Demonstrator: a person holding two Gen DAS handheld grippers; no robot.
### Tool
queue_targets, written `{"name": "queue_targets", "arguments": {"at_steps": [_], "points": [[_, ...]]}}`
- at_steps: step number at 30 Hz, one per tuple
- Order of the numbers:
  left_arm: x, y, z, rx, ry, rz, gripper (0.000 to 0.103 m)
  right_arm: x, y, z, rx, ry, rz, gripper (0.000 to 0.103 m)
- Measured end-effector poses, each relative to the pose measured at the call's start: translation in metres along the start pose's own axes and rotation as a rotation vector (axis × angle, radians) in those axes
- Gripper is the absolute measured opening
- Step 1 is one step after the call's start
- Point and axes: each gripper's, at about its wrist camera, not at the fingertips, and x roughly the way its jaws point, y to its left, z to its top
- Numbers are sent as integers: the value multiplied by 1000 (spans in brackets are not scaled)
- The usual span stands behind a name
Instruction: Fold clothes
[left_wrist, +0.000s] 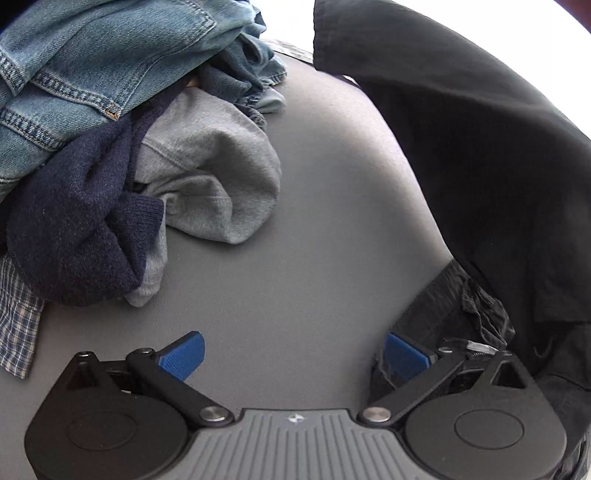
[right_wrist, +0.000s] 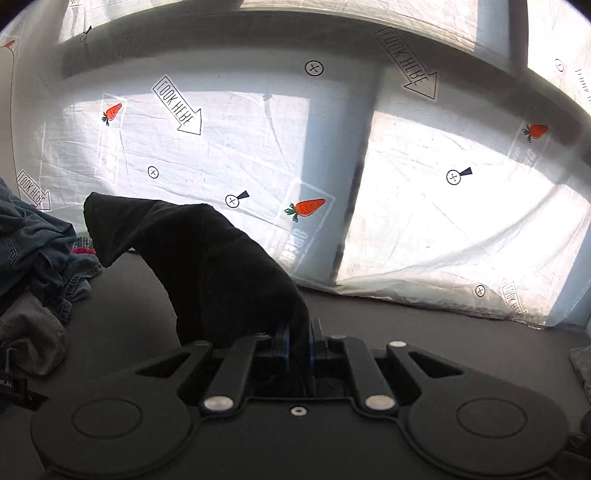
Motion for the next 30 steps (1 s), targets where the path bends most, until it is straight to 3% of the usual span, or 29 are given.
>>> {"name": "queue_targets", "arguments": {"at_steps": [3,5,8,10,12,14,16,19,25,30], "points": [[-10,-15,-23,41,7,-7,103,-34,-70,-34,71,73,-249,9],[-7,-21,-33,60,17,-6,103,-40,-117,-72,175,235,-345,10],[0,-34,-47,67,40,0,103,-46,-153,-119,279,423,-413,11],[1,-40,-55,67,43,7,103,-50,-167,-145,324,522,-434,18],[-1,-43,-60,64,29,10,103,-54,-160,-137,239,476,-419,20],[0,-47,-62,44,22,-12,103,-56,-153,-129,153,428,-402,33],[0,-51,-63,29,13,-35,103,-53,-143,-118,66,362,-376,39],[0,-59,-64,42,-7,-53,103,-41,-128,-104,-33,297,-248,44],[15,-80,-66,54,15,-81,103,0,-79,-95,-194,328,10,53],[37,-90,-61,36,58,-87,103,22,-48,-102,-340,341,121,65]]}}
